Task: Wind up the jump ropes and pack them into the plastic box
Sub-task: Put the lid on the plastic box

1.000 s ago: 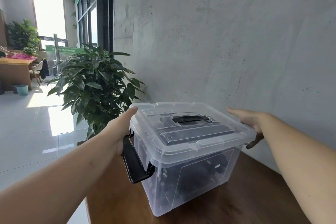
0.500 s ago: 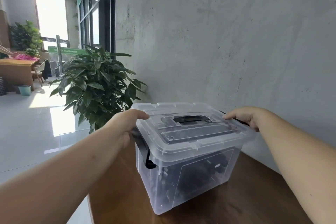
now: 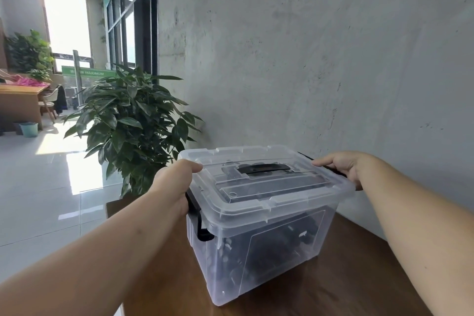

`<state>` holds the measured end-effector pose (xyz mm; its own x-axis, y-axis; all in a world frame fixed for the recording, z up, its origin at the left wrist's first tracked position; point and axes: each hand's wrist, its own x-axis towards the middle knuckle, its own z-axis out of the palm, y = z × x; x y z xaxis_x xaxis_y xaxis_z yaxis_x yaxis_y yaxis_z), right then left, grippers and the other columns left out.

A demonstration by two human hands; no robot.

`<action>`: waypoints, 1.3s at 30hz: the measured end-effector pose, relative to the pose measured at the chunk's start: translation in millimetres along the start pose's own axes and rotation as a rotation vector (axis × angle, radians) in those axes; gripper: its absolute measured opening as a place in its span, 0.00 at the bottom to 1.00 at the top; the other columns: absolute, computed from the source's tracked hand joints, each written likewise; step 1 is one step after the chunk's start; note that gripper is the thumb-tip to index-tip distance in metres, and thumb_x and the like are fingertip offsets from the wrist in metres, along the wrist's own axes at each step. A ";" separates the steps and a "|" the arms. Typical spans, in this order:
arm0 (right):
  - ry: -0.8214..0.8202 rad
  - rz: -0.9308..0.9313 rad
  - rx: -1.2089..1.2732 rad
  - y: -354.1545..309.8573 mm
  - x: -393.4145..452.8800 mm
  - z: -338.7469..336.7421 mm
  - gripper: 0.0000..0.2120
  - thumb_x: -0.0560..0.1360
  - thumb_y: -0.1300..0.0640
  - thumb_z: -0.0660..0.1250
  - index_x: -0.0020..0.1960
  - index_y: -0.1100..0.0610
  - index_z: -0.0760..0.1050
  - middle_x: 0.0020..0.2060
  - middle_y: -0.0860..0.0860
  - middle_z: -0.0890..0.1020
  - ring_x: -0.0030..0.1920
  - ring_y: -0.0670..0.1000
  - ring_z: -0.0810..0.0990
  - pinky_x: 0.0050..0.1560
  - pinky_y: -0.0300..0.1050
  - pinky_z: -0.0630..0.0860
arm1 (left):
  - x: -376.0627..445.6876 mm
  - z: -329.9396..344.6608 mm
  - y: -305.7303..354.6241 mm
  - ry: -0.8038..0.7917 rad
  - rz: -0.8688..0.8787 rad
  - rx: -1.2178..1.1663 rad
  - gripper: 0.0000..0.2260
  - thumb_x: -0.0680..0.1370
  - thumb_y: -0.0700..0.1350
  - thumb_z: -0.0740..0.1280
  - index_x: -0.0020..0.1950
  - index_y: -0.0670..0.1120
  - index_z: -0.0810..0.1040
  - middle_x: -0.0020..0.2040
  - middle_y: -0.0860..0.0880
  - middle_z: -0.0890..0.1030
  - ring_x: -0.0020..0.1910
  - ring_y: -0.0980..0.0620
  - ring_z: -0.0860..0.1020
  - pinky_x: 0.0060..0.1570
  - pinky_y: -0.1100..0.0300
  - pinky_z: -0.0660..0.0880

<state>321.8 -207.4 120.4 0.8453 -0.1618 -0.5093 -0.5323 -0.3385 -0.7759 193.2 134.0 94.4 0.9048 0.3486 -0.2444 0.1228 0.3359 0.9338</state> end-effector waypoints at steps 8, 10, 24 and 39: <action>0.114 -0.041 -0.121 -8.8 -28.1 22.2 0.13 0.74 0.58 0.72 0.44 0.67 0.72 0.48 0.59 0.76 0.44 0.58 0.77 0.43 0.53 0.74 | 6.1 0.9 2.0 0.019 0.014 0.021 0.12 0.74 0.35 0.69 0.57 0.37 0.75 0.50 0.36 0.81 0.47 0.36 0.82 0.51 0.39 0.78; 0.124 -0.042 -0.135 -9.5 -32.7 25.6 0.13 0.77 0.57 0.69 0.42 0.67 0.73 0.42 0.58 0.76 0.40 0.57 0.75 0.40 0.52 0.72 | 7.5 1.5 2.4 0.021 0.026 0.026 0.13 0.74 0.35 0.69 0.58 0.36 0.75 0.50 0.36 0.81 0.47 0.36 0.82 0.51 0.38 0.78; 0.291 -0.155 -0.477 -14.9 -30.4 42.1 0.29 0.78 0.53 0.69 0.72 0.67 0.66 0.75 0.61 0.64 0.65 0.57 0.69 0.64 0.54 0.66 | 15.4 -5.9 0.1 -0.040 -0.022 -0.010 0.15 0.74 0.38 0.72 0.58 0.38 0.73 0.49 0.39 0.79 0.48 0.38 0.81 0.49 0.44 0.78; -0.013 -0.770 -0.956 -28.5 -113.4 225.8 0.36 0.76 0.27 0.42 0.79 0.42 0.52 0.80 0.49 0.52 0.79 0.53 0.49 0.76 0.60 0.48 | 11.5 -12.0 5.8 -0.120 -0.121 -0.005 0.11 0.76 0.40 0.71 0.55 0.40 0.73 0.40 0.42 0.76 0.36 0.45 0.75 0.37 0.50 0.73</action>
<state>230.6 29.9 116.3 0.9204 0.3881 -0.0469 0.3586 -0.8861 -0.2938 199.5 150.4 93.9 0.9259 0.1982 -0.3215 0.2318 0.3738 0.8981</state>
